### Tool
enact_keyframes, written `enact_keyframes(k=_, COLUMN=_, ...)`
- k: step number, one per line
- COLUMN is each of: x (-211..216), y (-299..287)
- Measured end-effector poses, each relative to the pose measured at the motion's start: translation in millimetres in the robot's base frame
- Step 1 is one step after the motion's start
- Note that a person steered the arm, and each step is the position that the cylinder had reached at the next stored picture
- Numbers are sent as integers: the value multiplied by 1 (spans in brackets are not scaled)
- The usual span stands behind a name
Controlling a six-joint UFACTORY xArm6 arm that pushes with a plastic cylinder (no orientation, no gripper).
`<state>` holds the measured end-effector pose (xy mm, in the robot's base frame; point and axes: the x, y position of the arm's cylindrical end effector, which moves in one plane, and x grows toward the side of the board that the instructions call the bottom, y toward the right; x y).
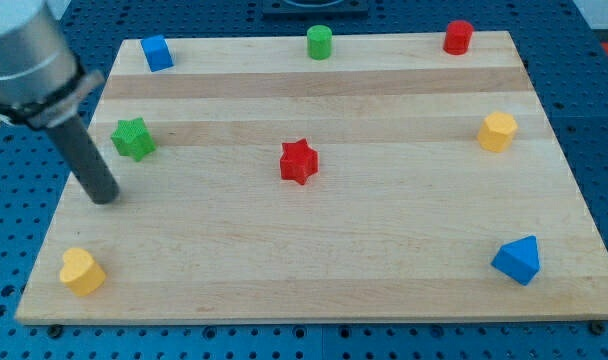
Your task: Move green star slightly to the right
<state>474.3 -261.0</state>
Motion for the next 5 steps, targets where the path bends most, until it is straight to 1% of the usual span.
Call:
enact_keyframes(k=1, x=-25, y=-36)
enact_keyframes(k=2, x=-63, y=-41)
enact_keyframes(k=3, x=-89, y=-39)
enact_keyframes(k=4, x=-94, y=-13)
enact_keyframes(k=5, x=-88, y=12)
